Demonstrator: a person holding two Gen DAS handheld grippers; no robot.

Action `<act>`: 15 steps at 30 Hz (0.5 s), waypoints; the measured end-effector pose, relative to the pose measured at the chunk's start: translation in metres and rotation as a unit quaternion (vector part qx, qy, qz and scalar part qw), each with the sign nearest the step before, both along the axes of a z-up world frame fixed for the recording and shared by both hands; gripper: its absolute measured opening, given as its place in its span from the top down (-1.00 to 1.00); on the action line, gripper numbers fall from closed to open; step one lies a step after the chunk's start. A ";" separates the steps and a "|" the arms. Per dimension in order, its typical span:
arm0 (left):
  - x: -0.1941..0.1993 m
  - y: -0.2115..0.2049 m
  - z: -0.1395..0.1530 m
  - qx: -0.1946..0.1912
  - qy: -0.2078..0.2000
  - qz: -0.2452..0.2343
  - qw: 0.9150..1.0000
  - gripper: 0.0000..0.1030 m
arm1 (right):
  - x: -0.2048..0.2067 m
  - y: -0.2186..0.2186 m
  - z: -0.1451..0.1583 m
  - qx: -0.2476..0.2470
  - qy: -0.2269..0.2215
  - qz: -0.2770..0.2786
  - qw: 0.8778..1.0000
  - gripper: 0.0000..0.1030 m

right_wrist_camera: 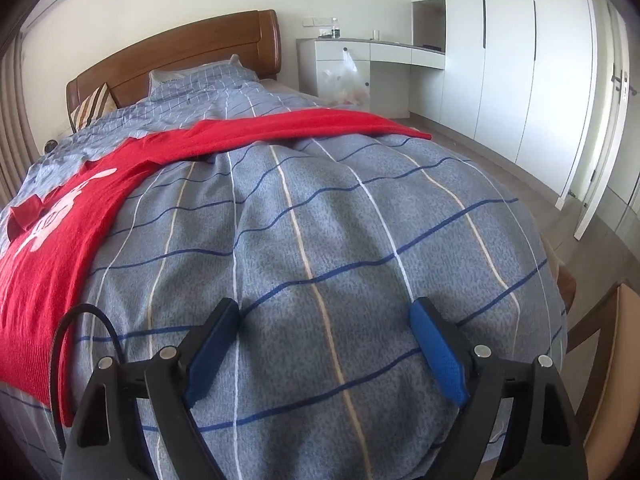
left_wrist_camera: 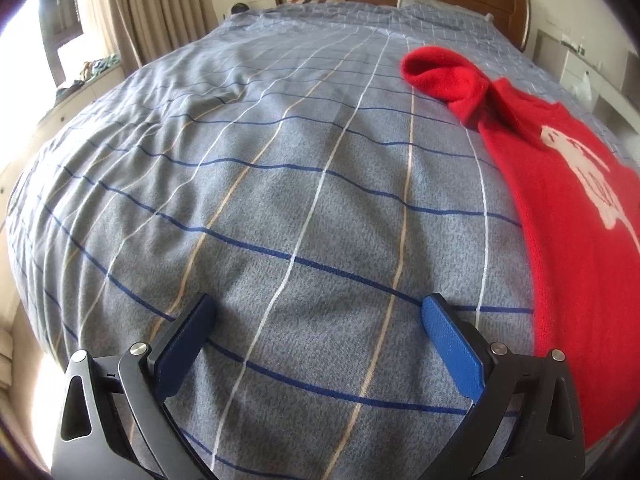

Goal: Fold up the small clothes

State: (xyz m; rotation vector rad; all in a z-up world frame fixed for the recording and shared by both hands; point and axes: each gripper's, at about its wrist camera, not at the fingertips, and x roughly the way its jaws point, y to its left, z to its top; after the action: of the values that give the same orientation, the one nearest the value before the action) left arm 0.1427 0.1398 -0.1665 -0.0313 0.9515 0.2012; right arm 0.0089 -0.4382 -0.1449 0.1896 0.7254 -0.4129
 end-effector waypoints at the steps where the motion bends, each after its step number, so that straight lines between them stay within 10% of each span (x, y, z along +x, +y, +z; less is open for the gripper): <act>1: 0.003 -0.002 0.007 0.005 0.015 -0.008 1.000 -0.96 | 0.000 0.000 0.000 0.001 0.000 -0.001 1.000 -0.70; 7: 0.013 -0.046 0.094 0.053 -0.084 -0.160 0.982 -0.97 | 0.003 0.001 0.000 0.001 0.004 -0.001 1.000 -0.77; 12: 0.058 -0.132 0.105 0.185 -0.087 -0.346 0.916 -0.96 | 0.005 0.003 -0.001 -0.002 0.003 -0.010 1.000 -0.80; 15: 0.092 -0.168 0.077 0.241 -0.036 -0.397 0.885 -0.55 | 0.005 0.002 0.000 0.003 0.004 -0.012 1.000 -0.80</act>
State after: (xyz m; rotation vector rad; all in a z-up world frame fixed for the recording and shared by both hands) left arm 0.2350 -0.0277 -0.0896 0.7990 0.7504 -0.3292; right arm 0.0135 -0.4358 -0.1451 0.2017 0.7332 -0.4351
